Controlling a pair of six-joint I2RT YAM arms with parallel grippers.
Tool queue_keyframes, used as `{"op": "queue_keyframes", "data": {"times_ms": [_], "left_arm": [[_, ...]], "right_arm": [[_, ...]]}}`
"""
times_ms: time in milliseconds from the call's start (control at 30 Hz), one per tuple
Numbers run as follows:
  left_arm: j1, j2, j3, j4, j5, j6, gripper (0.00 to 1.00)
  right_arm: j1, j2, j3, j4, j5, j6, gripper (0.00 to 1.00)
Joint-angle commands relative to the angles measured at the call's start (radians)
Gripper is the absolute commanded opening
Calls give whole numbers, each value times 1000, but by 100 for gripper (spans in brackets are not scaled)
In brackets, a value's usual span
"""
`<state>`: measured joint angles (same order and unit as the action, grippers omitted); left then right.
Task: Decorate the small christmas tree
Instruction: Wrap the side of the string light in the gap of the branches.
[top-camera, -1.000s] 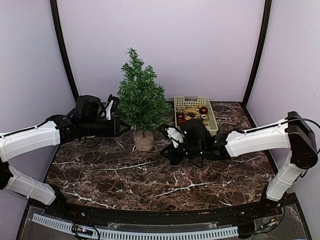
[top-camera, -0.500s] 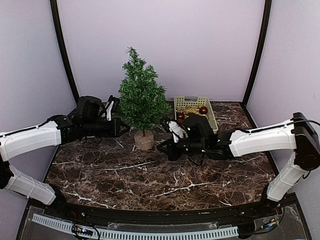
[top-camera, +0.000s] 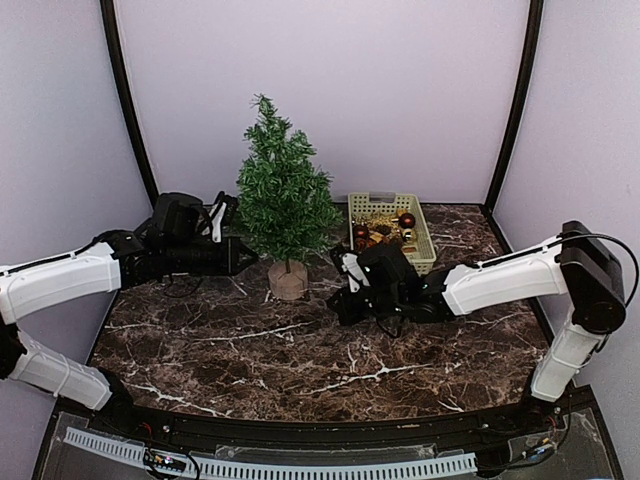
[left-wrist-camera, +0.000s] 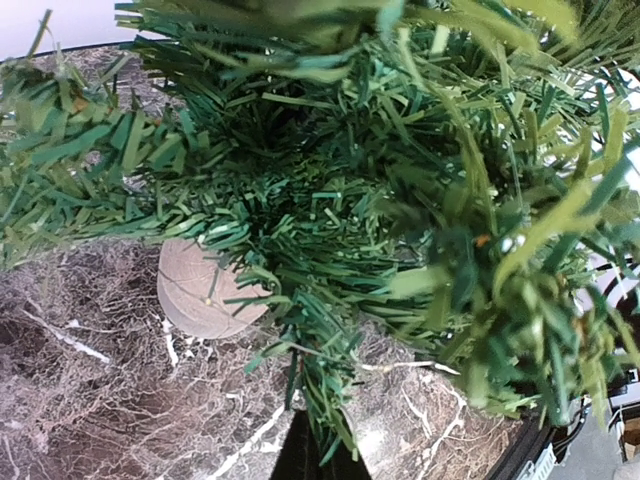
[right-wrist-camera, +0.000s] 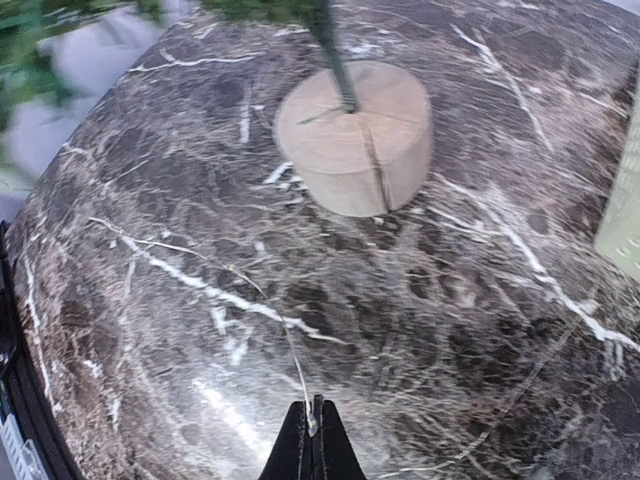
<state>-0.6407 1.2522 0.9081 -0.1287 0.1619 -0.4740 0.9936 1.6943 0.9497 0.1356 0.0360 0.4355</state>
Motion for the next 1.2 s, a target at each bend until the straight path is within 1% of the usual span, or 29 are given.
{"op": "queue_keyframes", "data": {"times_ms": [0, 200, 300, 467, 533, 567, 600, 633, 667, 700, 733, 767, 867, 1000, 1100, 1167], "left_arm": [[4, -30, 2, -42, -30, 26, 0], [45, -44, 3, -78, -50, 45, 0], [65, -57, -4, -67, -41, 52, 0], [82, -50, 3, -53, -19, 69, 0], [83, -44, 18, -69, -23, 80, 5], [83, -43, 23, -86, -26, 95, 14], [83, -46, 34, -95, -35, 105, 19], [83, -55, 40, -116, -41, 125, 31], [82, -62, 50, -128, -47, 138, 36], [82, -81, 60, -150, -49, 163, 45], [82, -92, 66, -163, -51, 176, 49], [83, -115, 77, -187, -49, 200, 55], [80, -159, 91, -226, 12, 226, 62], [35, -193, 93, -220, 73, 208, 63], [-13, -180, 86, -192, 84, 164, 63], [-25, -160, 71, -152, 103, 134, 63]], "right_arm": [[-43, 9, -37, 14, 26, 42, 0], [-89, -49, -56, -31, 58, 22, 0], [-109, -64, -55, -56, 67, 6, 0], [-109, -104, -43, -79, 58, -27, 0], [-109, -137, -39, -95, 50, -34, 0], [-110, -155, -40, -103, 42, -39, 0], [-109, -172, -41, -109, 34, -42, 0], [-108, -191, -44, -114, 25, -47, 0], [-107, -206, -45, -120, 17, -51, 0], [-107, -221, -48, -123, 10, -52, 0], [-106, -232, -51, -126, 4, -56, 0], [-104, -240, -53, -128, -3, -59, 0], [-98, -241, -54, -132, -14, -66, 0], [-89, -231, -52, -127, -17, -66, 0], [-81, -226, -49, -122, -17, -67, 0], [-73, -223, -46, -119, -16, -68, 0]]}}
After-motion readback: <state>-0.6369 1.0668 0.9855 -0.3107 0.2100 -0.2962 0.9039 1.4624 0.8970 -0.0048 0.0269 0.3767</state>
